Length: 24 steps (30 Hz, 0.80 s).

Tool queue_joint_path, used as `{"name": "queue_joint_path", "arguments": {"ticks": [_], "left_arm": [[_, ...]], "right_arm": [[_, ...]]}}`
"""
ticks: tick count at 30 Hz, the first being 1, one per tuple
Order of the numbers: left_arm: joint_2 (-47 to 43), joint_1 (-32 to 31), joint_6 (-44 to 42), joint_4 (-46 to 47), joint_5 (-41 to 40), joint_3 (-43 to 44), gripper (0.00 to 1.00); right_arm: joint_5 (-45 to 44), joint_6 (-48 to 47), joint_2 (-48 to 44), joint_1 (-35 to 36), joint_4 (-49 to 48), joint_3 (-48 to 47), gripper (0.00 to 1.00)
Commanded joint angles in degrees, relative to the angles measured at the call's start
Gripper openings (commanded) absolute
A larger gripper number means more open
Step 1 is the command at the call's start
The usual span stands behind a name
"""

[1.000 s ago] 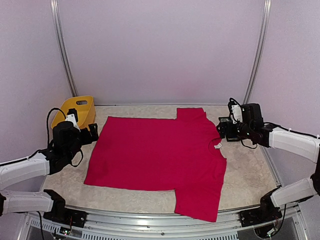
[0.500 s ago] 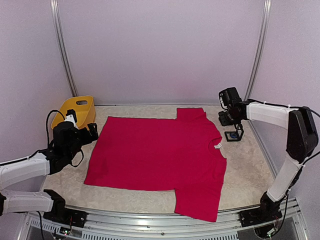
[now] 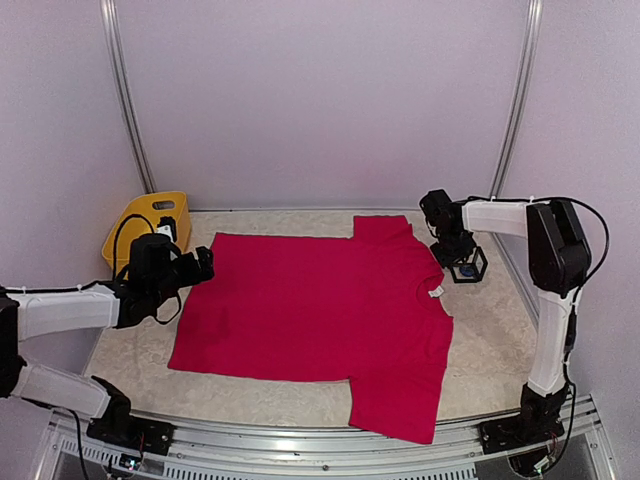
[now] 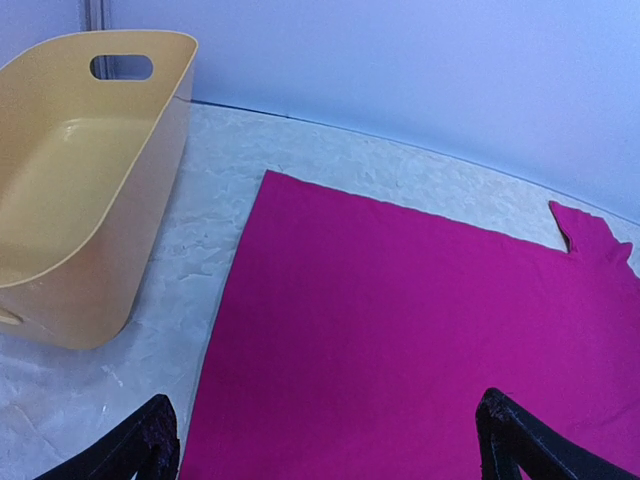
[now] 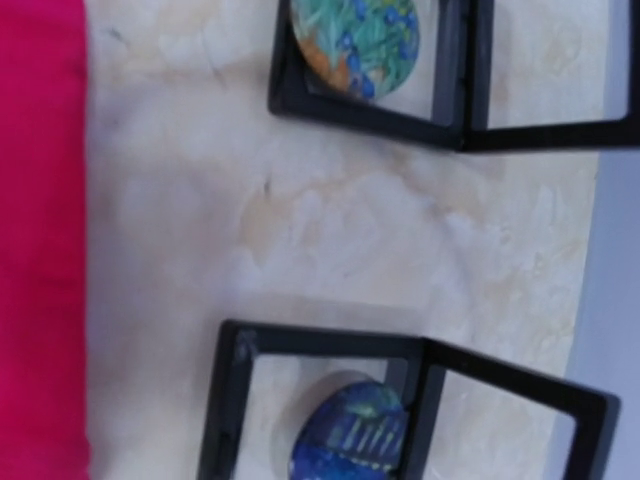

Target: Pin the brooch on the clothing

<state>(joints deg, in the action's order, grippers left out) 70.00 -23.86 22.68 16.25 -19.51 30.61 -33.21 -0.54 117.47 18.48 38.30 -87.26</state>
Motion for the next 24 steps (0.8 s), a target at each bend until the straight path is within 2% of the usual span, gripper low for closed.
{"name": "queue_joint_path", "arguments": {"ticks": [1, 6, 24], "left_arm": [[2.71, -1.21, 0.26, 1.05, 2.14, 2.29, 0.99], [5.49, -2.57, -0.13, 0.42, 1.21, 4.36, 0.99], [8.62, -2.86, -0.26, -1.68, -1.72, 6.48, 0.99]], "right_arm": [[-0.54, 0.26, 2.62, -1.32, 1.47, 0.59, 0.31], [-1.20, -0.64, 3.90, -2.05, -0.26, 0.88, 0.27], [-5.78, -2.58, 7.34, -2.62, -1.98, 0.95, 0.24]]}}
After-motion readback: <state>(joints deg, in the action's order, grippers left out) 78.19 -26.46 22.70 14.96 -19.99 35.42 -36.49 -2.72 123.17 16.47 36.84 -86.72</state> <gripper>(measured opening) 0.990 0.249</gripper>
